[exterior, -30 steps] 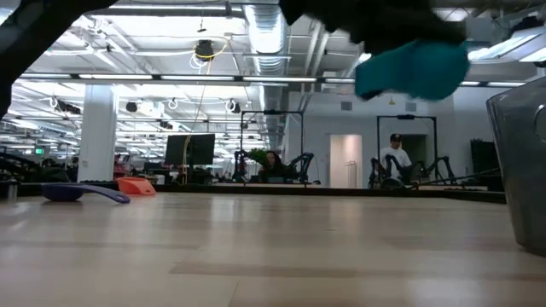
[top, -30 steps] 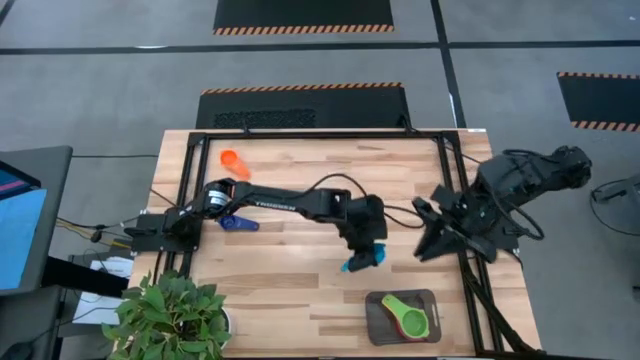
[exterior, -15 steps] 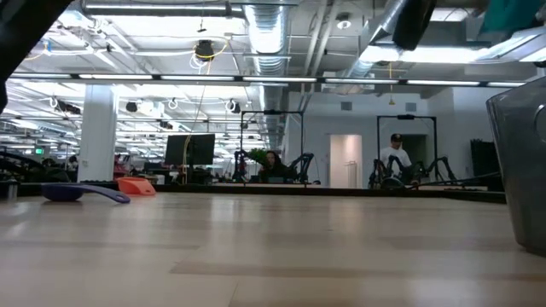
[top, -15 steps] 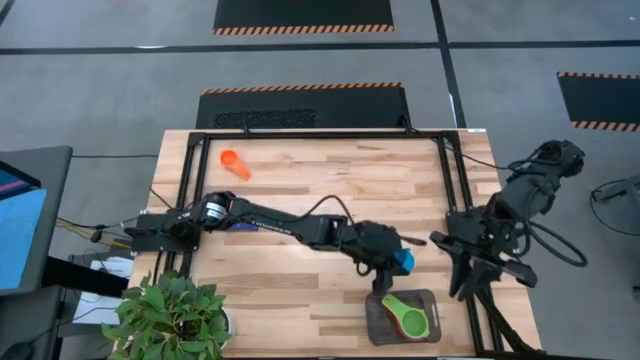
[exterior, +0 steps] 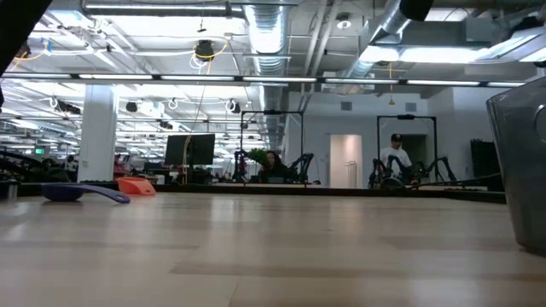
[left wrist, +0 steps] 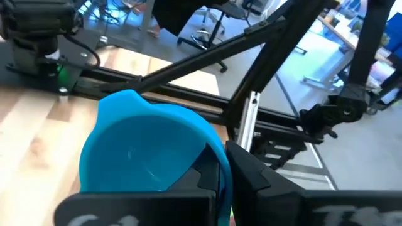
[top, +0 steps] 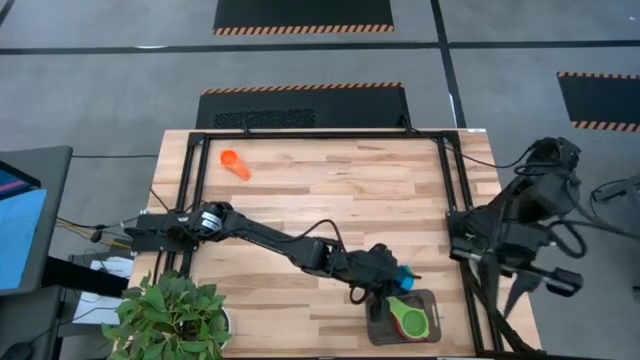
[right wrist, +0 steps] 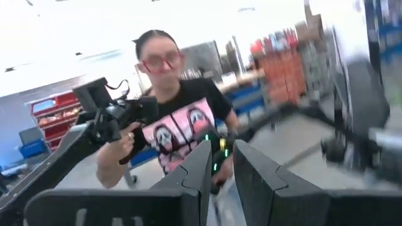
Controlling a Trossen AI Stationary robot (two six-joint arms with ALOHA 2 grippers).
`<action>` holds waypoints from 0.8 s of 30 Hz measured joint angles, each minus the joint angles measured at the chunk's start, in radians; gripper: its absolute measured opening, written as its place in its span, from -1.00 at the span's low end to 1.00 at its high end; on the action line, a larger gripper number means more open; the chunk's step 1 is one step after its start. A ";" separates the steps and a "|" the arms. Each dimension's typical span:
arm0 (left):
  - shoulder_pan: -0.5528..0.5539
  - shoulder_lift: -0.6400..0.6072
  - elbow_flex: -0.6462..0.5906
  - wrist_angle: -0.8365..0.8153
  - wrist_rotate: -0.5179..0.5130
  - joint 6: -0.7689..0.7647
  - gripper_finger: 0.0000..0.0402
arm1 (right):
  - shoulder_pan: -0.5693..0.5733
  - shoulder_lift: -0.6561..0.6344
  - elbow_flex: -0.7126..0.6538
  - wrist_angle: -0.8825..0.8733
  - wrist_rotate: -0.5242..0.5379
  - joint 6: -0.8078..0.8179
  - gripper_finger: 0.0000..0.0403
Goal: Nest measuring cups in basket
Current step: Stack the light blue measuring cup on top of the green measuring cup in the black bin
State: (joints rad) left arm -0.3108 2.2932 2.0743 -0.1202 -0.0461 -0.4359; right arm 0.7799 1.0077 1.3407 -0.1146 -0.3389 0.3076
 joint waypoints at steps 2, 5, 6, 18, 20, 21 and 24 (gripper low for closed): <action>-0.003 0.000 0.000 0.007 -0.008 0.016 -1.00 | 0.007 0.000 0.000 0.085 0.000 -0.067 -0.54; -0.004 0.002 0.000 -0.001 -0.010 0.034 -1.00 | 0.015 0.003 0.000 0.244 0.000 -0.146 -0.54; -0.004 0.016 0.002 0.010 -0.009 0.036 -1.00 | 0.016 0.005 0.000 0.291 0.001 -0.159 -0.54; -0.022 0.081 0.021 0.092 0.017 0.062 -1.00 | 0.017 0.008 0.000 0.353 0.001 -0.160 -0.54; -0.030 0.081 0.016 0.076 0.045 0.104 -1.00 | 0.016 0.009 0.000 0.354 0.002 -0.159 -0.54; -0.034 0.081 0.015 0.071 0.049 0.133 -1.00 | 0.016 0.012 0.000 0.355 0.002 -0.159 -0.54; -0.044 0.081 0.010 0.066 0.049 0.263 -1.00 | 0.016 0.014 -0.001 0.350 0.002 -0.159 -0.54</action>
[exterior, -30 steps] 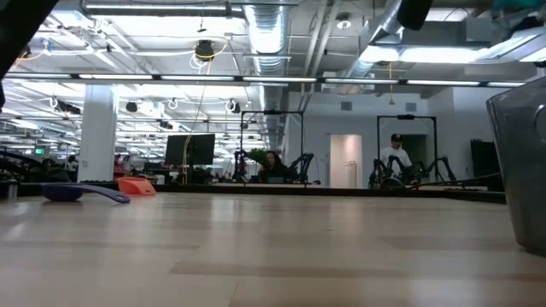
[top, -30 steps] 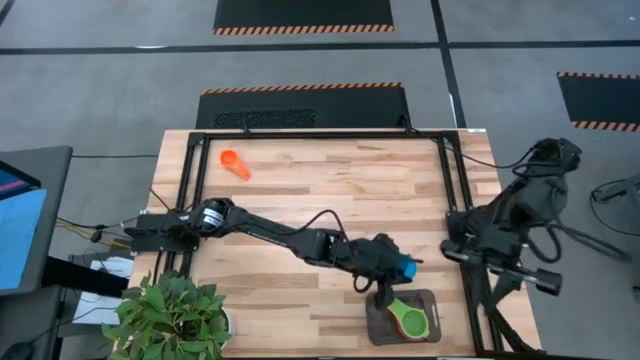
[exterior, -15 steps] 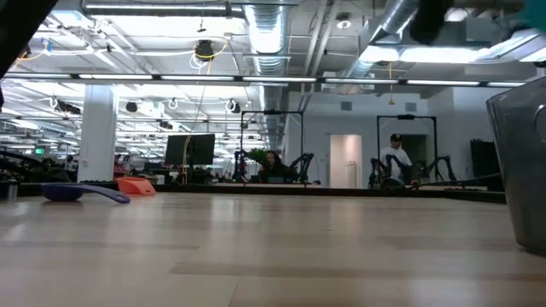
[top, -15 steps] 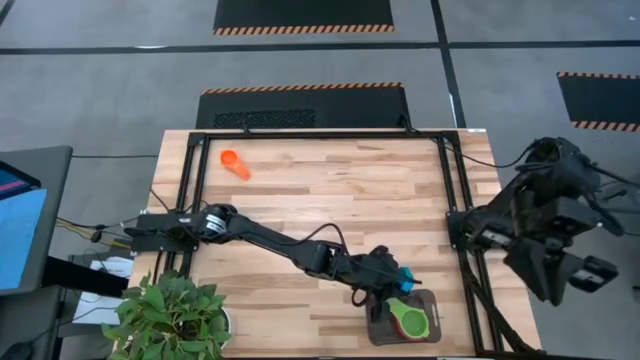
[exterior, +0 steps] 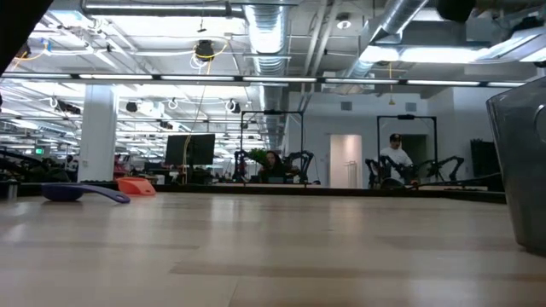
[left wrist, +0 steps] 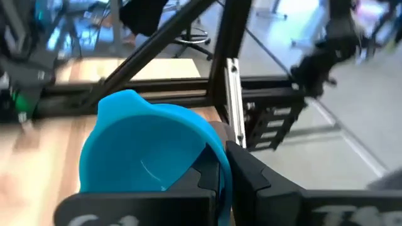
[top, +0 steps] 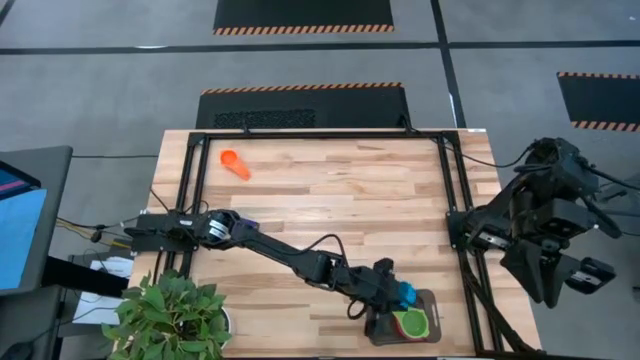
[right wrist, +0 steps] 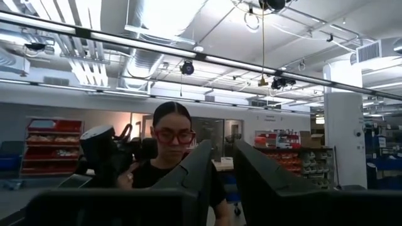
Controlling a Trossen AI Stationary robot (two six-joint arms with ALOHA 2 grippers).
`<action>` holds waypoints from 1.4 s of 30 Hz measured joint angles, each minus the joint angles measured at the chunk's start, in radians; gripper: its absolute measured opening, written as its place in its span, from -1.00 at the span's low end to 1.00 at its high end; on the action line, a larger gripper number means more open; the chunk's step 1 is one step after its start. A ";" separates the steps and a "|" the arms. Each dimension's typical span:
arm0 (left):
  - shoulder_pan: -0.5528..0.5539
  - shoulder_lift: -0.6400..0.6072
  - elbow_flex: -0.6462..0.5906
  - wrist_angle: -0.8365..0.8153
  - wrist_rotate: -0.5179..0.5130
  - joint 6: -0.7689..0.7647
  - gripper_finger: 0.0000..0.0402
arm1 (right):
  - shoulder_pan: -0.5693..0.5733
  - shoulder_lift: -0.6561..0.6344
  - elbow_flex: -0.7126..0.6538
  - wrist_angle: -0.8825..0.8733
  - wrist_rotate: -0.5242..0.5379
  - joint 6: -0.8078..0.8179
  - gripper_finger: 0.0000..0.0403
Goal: Nest measuring cups in basket
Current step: Stack the light blue measuring cup on top of the green measuring cup in the black bin
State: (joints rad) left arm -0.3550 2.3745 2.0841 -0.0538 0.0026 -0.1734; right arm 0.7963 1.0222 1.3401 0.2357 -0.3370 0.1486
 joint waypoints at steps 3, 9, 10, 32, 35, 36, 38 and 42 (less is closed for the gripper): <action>-0.008 0.000 -0.001 0.002 0.000 0.105 -1.00 | 0.000 -0.001 0.000 0.006 0.000 0.000 -0.54; -0.003 0.008 0.000 0.008 -0.034 -0.025 -1.00 | 0.000 -0.001 0.000 0.005 0.001 0.000 -0.54; 0.000 0.017 0.001 0.026 -0.041 -0.059 -1.00 | 0.000 -0.001 0.000 0.006 0.002 0.000 -0.54; -0.013 0.134 0.005 0.193 0.058 -0.035 -1.00 | 0.000 -0.001 0.000 0.004 0.025 0.001 -0.54; -0.018 0.137 0.006 0.208 0.041 -0.045 -1.00 | 0.000 -0.001 0.000 0.004 0.025 0.001 -0.54; -0.018 0.136 0.006 0.214 0.037 -0.039 -1.00 | 0.000 -0.001 0.000 0.004 0.025 0.001 -0.54; -0.018 0.135 0.006 0.228 0.055 -0.025 -1.00 | 0.000 -0.001 0.000 -0.001 0.025 0.001 -0.54; -0.018 0.135 0.006 0.213 0.088 -0.057 -1.00 | -0.001 -0.005 0.003 -0.195 0.027 0.001 -0.54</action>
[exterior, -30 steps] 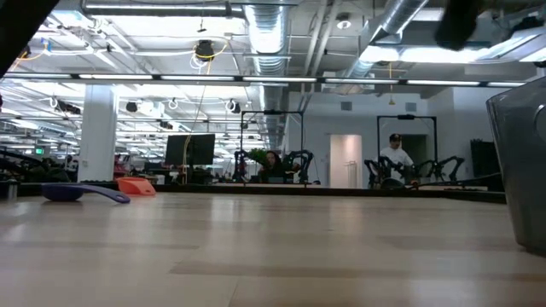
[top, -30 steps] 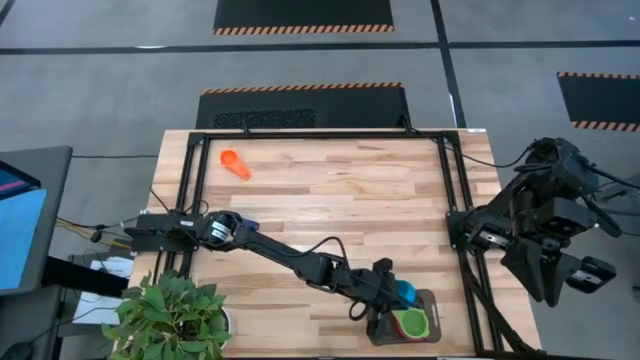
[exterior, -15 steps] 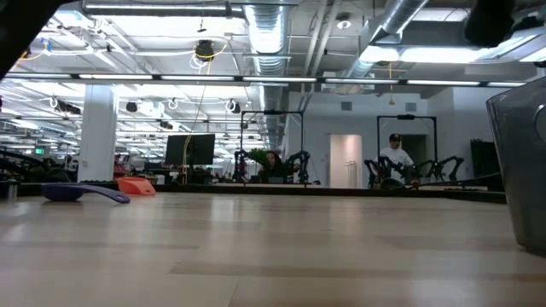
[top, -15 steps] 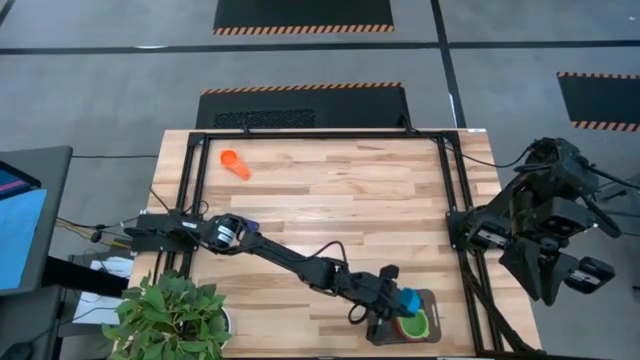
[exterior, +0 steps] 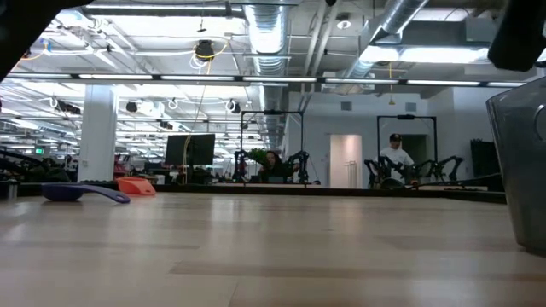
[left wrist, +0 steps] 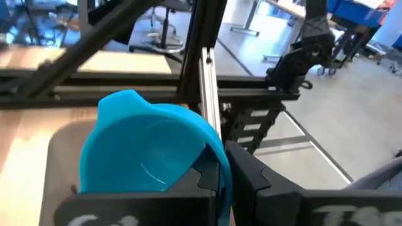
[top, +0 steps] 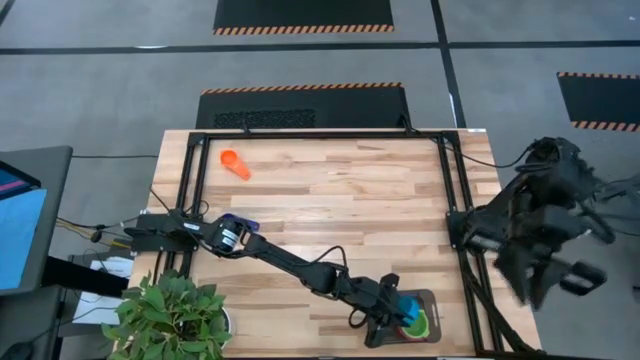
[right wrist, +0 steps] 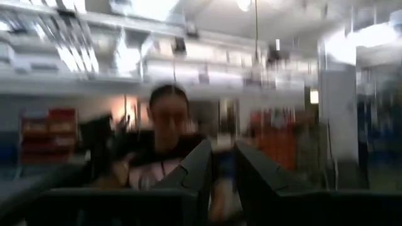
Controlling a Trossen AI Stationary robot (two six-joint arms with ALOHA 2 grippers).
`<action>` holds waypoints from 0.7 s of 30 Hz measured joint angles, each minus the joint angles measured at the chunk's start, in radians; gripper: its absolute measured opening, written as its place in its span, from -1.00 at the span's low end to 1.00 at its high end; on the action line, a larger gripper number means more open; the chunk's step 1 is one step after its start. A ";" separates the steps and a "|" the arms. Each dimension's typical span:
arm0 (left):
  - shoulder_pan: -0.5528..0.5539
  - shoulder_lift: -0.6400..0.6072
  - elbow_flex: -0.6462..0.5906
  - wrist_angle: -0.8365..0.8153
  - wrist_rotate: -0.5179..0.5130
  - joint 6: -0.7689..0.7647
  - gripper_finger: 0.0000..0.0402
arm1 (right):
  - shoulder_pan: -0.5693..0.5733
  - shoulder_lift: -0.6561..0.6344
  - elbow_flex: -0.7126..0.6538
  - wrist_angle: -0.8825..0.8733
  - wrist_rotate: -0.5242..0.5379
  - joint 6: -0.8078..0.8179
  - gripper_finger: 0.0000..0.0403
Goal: Nest measuring cups in basket
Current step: Stack the light blue measuring cup on top of the green measuring cup in the black bin
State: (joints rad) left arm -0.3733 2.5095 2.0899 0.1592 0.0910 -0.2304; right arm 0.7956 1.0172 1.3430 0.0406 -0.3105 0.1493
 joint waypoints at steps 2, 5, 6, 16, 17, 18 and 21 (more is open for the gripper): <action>0.000 0.000 0.000 -0.008 0.000 0.003 -1.00 | 0.003 0.010 0.000 -0.144 0.019 0.000 -0.54; 0.000 0.000 0.000 0.002 0.000 0.020 -1.00 | 0.015 0.038 -0.003 -0.301 0.044 0.010 -0.54; 0.000 0.000 0.000 0.001 0.000 0.018 -1.00 | 0.020 0.047 -0.003 -0.334 0.054 0.029 -0.54; 0.000 0.000 0.000 -0.003 0.018 0.023 -1.00 | 0.090 0.126 -0.002 -0.604 0.180 0.382 -0.54; 0.000 0.000 0.000 -0.002 0.020 0.023 -1.00 | 0.097 0.135 -0.002 -0.644 0.220 0.415 -0.54; 0.000 0.000 0.000 -0.003 0.022 0.023 -1.00 | 0.102 0.142 -0.002 -0.685 0.267 0.447 -0.54; 0.000 0.000 0.000 -0.003 0.028 0.024 -1.00 | 0.113 0.163 -0.002 -0.827 0.444 0.542 -0.54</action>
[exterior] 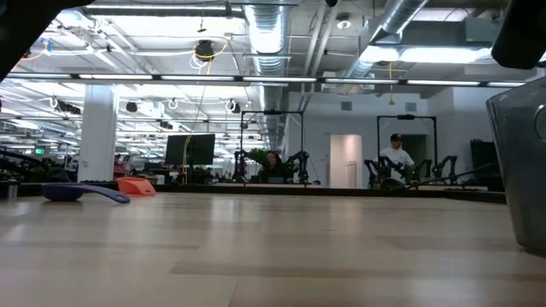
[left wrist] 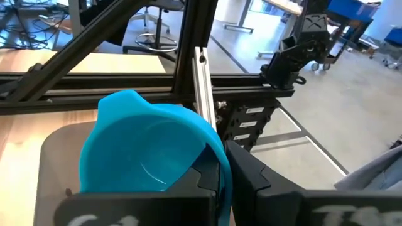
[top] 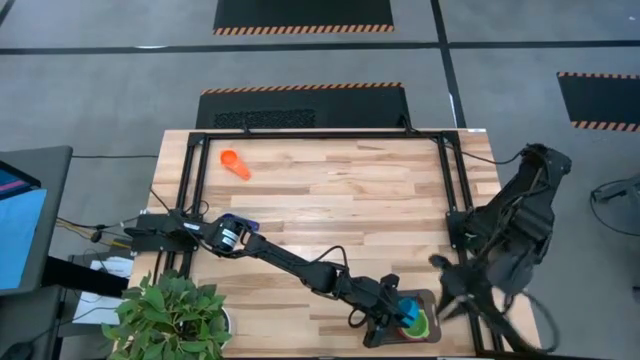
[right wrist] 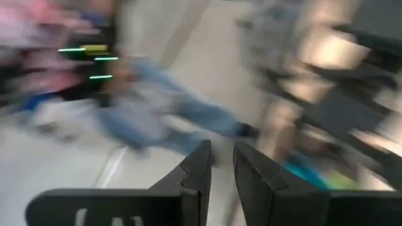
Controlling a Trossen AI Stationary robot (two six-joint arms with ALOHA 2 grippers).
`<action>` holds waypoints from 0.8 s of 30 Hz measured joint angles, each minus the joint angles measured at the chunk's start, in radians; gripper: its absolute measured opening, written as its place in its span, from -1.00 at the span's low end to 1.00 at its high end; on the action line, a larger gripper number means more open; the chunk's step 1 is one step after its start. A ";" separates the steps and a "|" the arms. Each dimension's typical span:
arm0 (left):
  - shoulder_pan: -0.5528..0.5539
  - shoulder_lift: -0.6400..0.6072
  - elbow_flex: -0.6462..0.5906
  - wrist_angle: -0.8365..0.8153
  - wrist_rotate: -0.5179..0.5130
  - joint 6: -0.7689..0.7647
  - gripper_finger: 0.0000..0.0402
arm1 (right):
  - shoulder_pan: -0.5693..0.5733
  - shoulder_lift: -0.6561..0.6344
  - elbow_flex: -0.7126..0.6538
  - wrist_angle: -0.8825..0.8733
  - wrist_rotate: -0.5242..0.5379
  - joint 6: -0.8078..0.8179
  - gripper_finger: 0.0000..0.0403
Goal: Nest measuring cups in basket
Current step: Stack the light blue measuring cup on top of the green measuring cup in the black bin
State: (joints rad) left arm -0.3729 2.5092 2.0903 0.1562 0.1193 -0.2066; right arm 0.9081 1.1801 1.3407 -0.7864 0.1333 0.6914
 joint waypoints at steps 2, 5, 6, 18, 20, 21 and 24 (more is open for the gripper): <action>0.000 0.000 0.000 0.000 0.009 0.000 -1.00 | 0.005 0.022 -0.002 -0.109 0.108 0.100 -0.54; 0.000 0.000 0.000 -0.005 0.007 0.010 -1.00 | 0.016 0.066 -0.020 -0.215 0.134 0.202 -0.54; 0.000 0.000 0.000 -0.004 0.007 0.016 -1.00 | 0.024 0.083 -0.028 -0.215 0.132 0.202 -0.54; 0.000 0.000 0.000 0.001 0.006 0.026 -1.00 | 0.115 0.239 -0.039 -0.198 0.274 0.097 -0.54; 0.000 0.000 0.000 0.000 0.006 0.021 -1.00 | 0.122 0.267 -0.039 -0.208 0.273 0.068 -0.54; 0.000 0.000 0.000 0.000 0.006 0.022 -1.00 | 0.122 0.280 -0.039 -0.208 0.269 0.060 -0.54; 0.000 0.000 0.000 -0.003 0.006 0.025 -1.00 | 0.120 0.319 -0.039 -0.219 0.268 0.041 -0.54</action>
State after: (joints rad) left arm -0.3729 2.5090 2.0903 0.1530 0.1255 -0.1817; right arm 1.0283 1.4987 1.3022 -1.0057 0.4010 0.7329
